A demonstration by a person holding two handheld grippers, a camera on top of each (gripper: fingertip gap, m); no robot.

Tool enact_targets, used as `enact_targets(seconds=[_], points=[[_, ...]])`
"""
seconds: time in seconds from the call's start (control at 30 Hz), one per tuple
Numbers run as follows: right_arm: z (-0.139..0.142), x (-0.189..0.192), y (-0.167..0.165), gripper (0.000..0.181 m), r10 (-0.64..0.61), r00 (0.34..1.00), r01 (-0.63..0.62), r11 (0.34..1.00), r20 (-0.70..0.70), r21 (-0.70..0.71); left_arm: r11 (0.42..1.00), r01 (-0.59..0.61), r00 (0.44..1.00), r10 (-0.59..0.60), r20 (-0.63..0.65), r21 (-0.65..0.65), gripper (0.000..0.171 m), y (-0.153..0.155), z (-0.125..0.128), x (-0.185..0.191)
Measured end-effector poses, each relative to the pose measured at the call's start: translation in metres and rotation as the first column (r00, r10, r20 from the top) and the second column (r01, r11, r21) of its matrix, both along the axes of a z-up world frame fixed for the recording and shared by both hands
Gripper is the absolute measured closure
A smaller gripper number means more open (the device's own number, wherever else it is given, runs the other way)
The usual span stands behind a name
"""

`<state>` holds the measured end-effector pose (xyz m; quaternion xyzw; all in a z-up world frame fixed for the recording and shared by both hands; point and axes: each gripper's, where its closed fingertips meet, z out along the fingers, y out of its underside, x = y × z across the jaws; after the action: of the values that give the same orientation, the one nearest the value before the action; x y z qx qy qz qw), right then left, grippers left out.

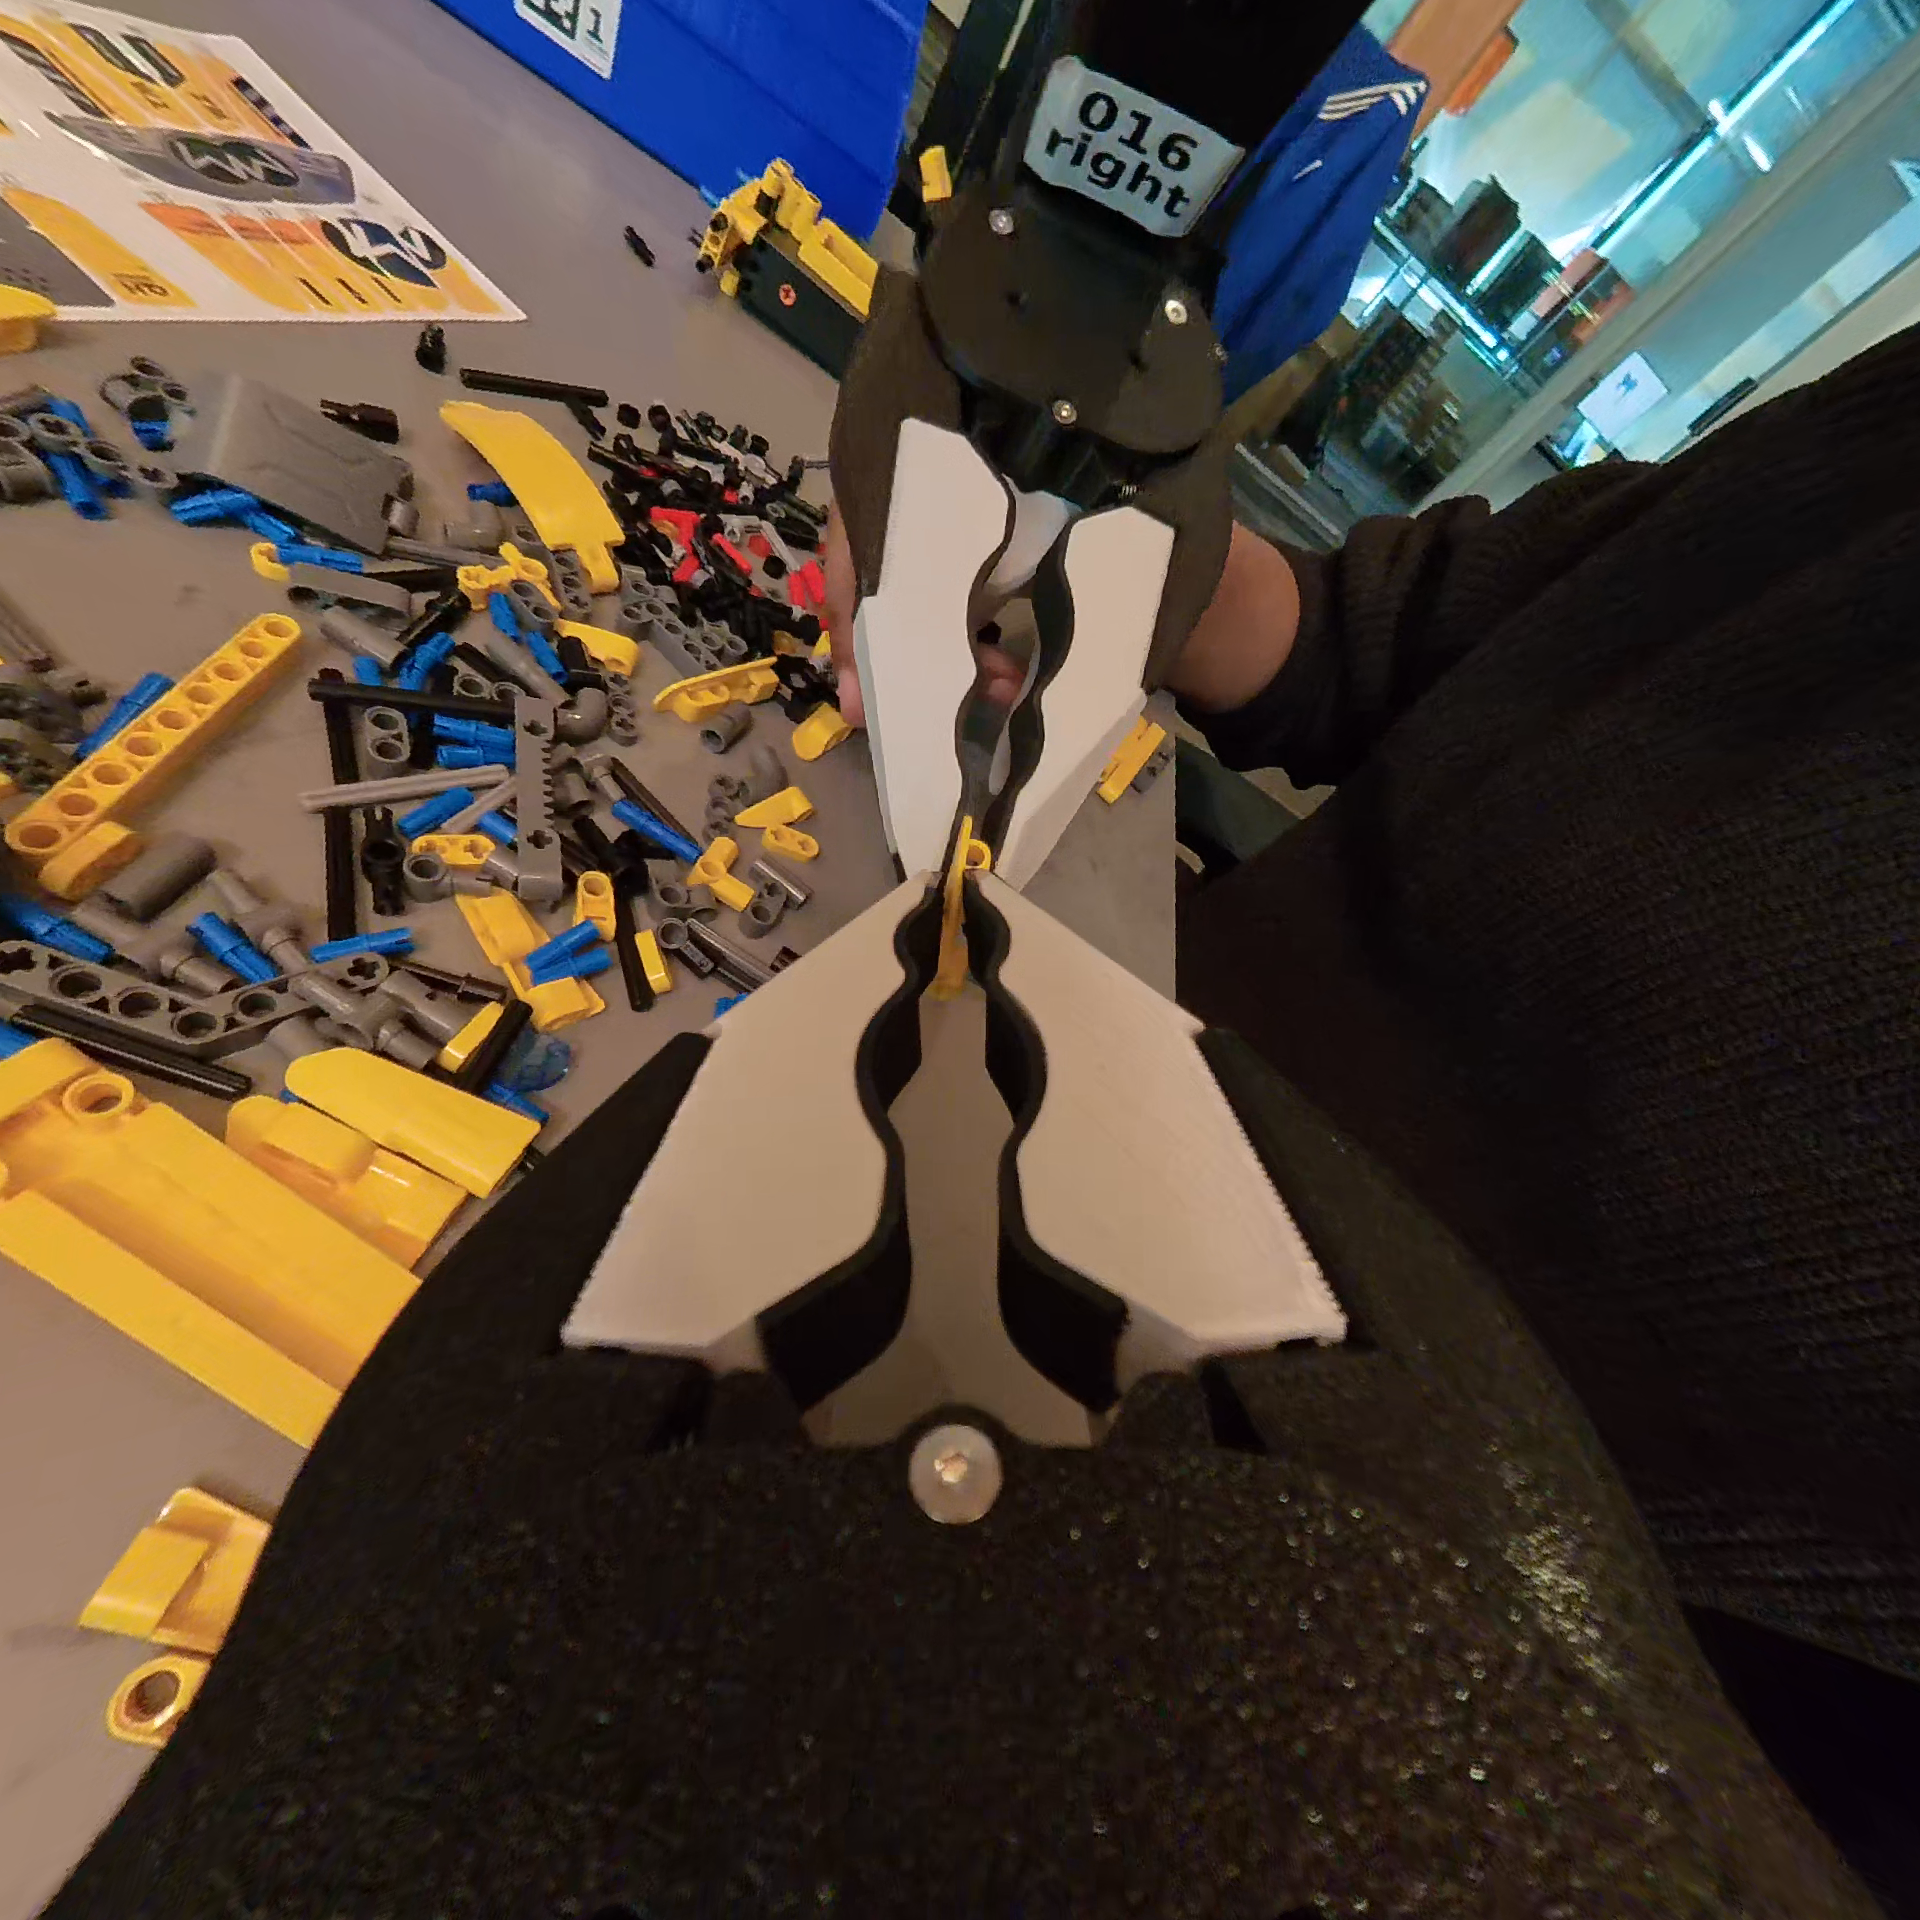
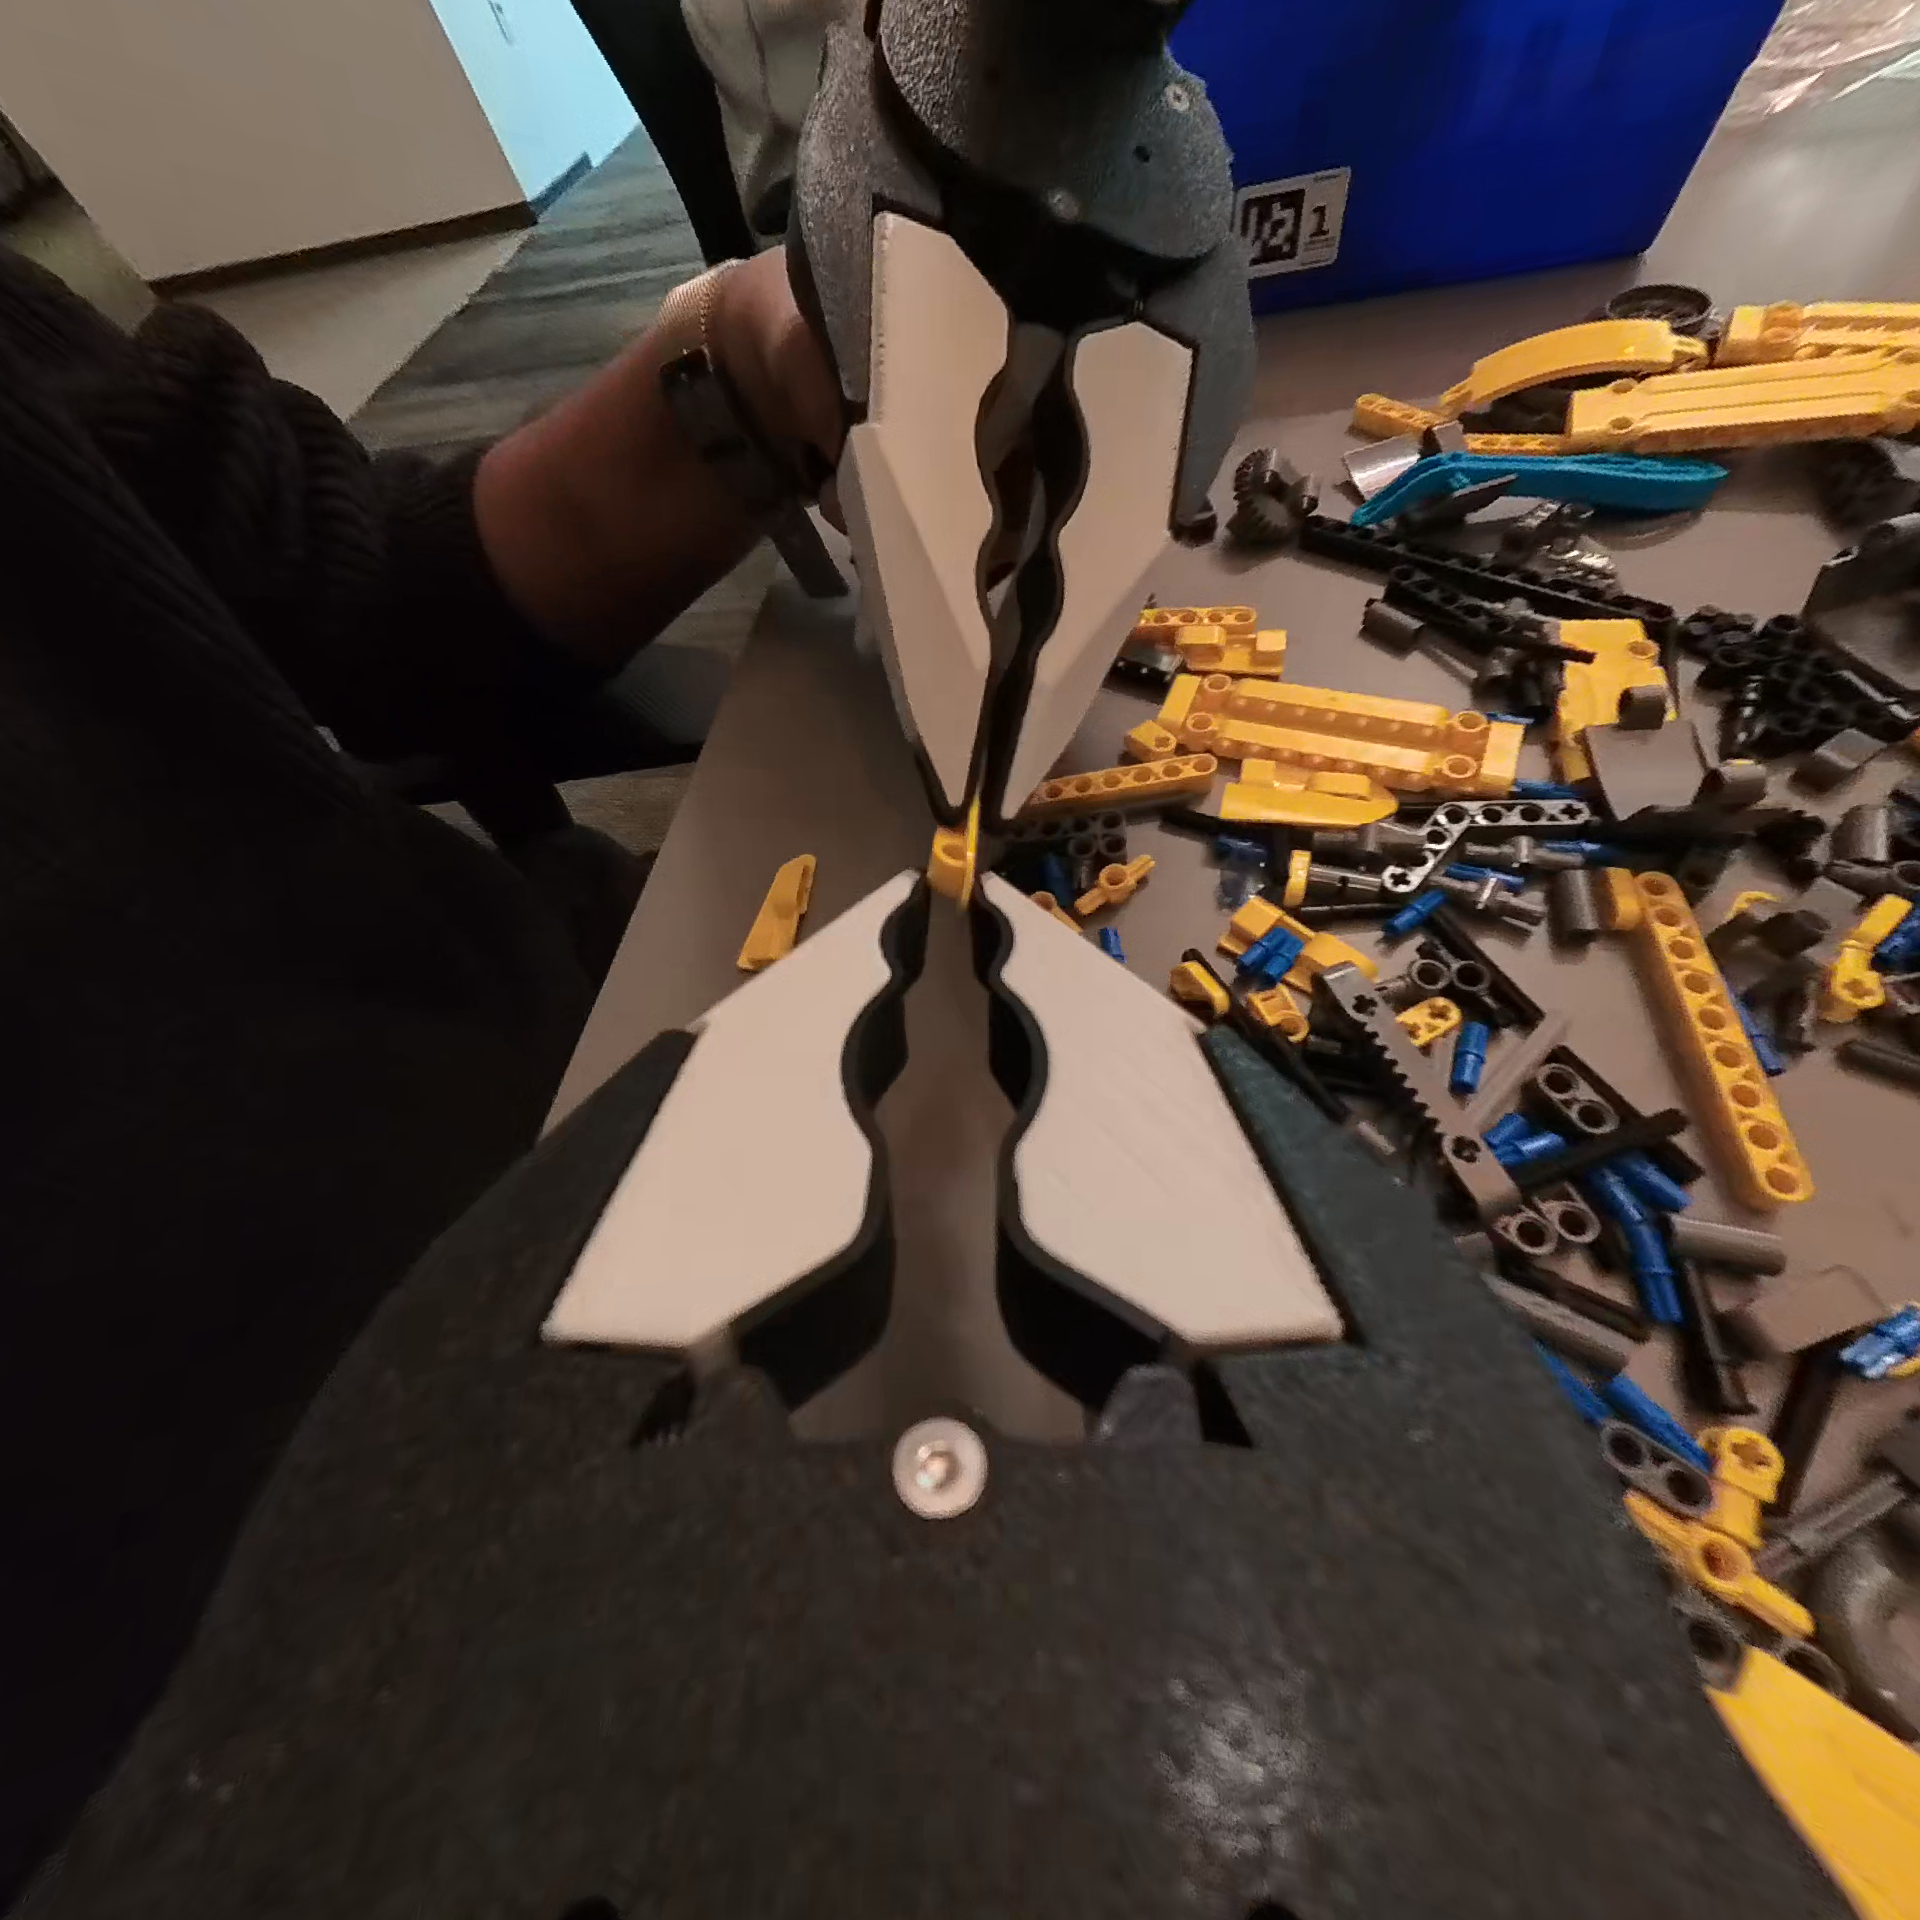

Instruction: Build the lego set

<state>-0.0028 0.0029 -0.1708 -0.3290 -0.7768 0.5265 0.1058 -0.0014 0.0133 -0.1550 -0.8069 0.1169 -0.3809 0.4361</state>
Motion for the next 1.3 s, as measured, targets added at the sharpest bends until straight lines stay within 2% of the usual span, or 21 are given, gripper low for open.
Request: enact_targets(seconds=[0.2, 0.3, 0.53, 0.63, 0.73, 0.87, 0.97, 1.13, 1.3], points=[[0.002, 0.001, 0.001, 0.174, 0.006, 0.998, -0.001, 0.997, 0.066, -0.072, 1.0, -0.007, 1.0, 0.007, -0.019, 0.004, 0.167, -0.001, -0.001, -0.002], [0.002, -0.002, 0.005, 0.174, -0.022, 0.997, 0.028, 0.996, 0.071, -0.08, 0.999, -0.031, 0.998, 0.031, -0.058, 0.005, 0.16, -0.001, -0.003, -0.007], [0.008, 0.0, 0.006, 0.174, -0.008, 0.996, 0.02, 0.991, 0.09, -0.132, 1.0, -0.01, 0.997, 0.011, -0.076, 0.011, 0.164, -0.006, -0.003, -0.007], [0.002, 0.003, 0.002, 0.173, 0.021, 0.997, -0.014, 0.996, 0.078, -0.087, 0.999, 0.045, 0.996, -0.048, -0.072, -0.03, 0.164, -0.017, -0.006, -0.002], [0.0, -0.001, 0.004, 0.157, 0.0, 1.0, 0.0, 1.0, 0.019, -0.024, 0.99, 0.096, 0.99, -0.105, -0.092, -0.101, 0.164, -0.035, -0.015, -0.001], [-0.002, -0.005, 0.008, 0.157, -0.032, 0.999, 0.032, 0.999, 0.012, 0.002, 0.957, 0.137, 0.981, -0.168, -0.101, -0.255, 0.165, -0.058, -0.036, 0.0], [0.0, -0.007, 0.01, 0.157, -0.048, 0.999, 0.048, 0.999, 0.008, -0.009, 0.925, 0.124, 0.972, -0.187, -0.144, -0.36, 0.165, -0.066, -0.056, -0.001], [0.015, -0.008, 0.009, 0.161, -0.052, 0.997, 0.049, 0.998, -0.062, -0.042, 0.913, 0.133, 0.97, -0.199, -0.136, -0.386, 0.164, -0.066, -0.063, 0.003], [0.021, -0.009, 0.013, 0.162, -0.072, 0.994, 0.067, 0.996, -0.077, -0.058, 0.924, 0.086, 0.97, -0.163, -0.181, -0.371, 0.161, -0.061, -0.063, -0.003]])
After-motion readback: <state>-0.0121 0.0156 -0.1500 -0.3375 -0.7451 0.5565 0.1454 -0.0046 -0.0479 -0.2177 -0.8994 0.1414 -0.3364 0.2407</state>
